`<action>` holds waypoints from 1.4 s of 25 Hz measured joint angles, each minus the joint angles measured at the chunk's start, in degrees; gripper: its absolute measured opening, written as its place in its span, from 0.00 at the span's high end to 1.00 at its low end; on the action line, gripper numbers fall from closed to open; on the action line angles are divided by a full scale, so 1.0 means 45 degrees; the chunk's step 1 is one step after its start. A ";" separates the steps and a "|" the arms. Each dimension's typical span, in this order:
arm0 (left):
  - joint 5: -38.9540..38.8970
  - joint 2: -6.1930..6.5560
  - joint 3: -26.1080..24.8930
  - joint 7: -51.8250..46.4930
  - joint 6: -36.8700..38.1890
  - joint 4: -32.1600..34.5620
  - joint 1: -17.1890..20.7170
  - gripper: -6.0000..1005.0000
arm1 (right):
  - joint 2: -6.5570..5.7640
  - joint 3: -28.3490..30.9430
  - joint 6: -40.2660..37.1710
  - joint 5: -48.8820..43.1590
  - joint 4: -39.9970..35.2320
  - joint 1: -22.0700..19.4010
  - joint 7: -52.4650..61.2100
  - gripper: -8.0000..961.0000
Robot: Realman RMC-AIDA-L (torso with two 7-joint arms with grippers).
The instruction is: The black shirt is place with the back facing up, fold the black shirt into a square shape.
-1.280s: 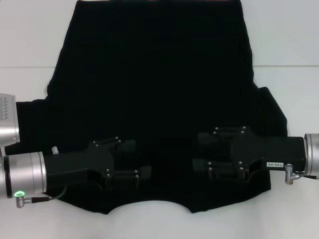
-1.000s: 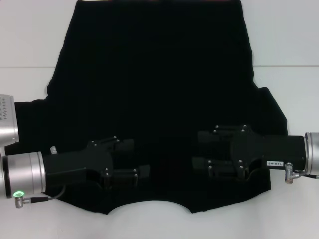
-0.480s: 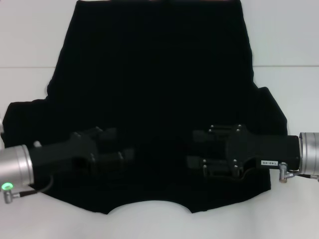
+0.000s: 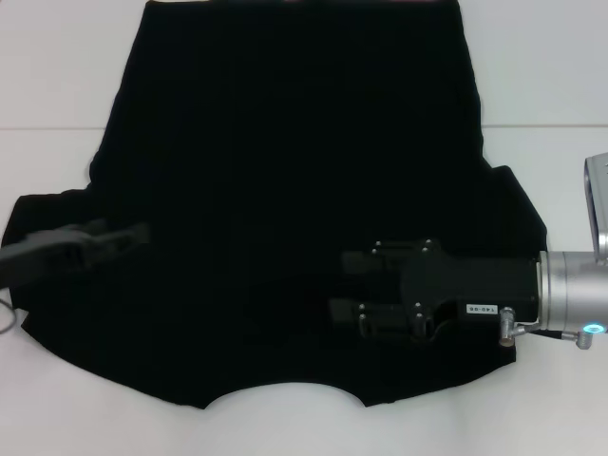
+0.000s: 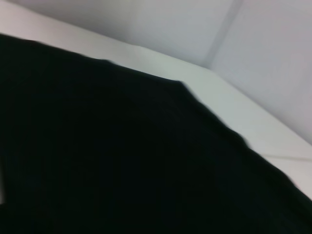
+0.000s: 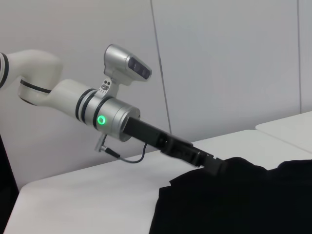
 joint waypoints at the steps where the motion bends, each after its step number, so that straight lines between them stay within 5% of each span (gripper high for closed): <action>1: 0.0088 0.0022 -0.0086 -0.0364 -0.0188 0.0081 0.0009 0.12 | 0.0007 -0.0006 0.0006 0.0000 0.0067 0.0045 0.0004 0.29; 6: 0.1361 0.0253 -0.0792 -0.3423 -0.1598 0.0731 0.0042 0.12 | 0.0019 -0.0033 0.0070 -0.0016 0.0291 0.0236 0.0136 0.29; 15: 0.3270 0.0357 -0.1096 -0.5628 -0.1924 0.1604 0.0028 0.12 | 0.0006 0.0008 0.0098 0.0035 0.0276 0.0261 0.0168 0.29; 35: 0.5570 0.0431 -0.0284 -0.6381 -0.1277 0.1879 -0.0464 0.13 | -0.0038 0.0094 0.0242 0.0062 0.0161 0.0288 0.0168 0.29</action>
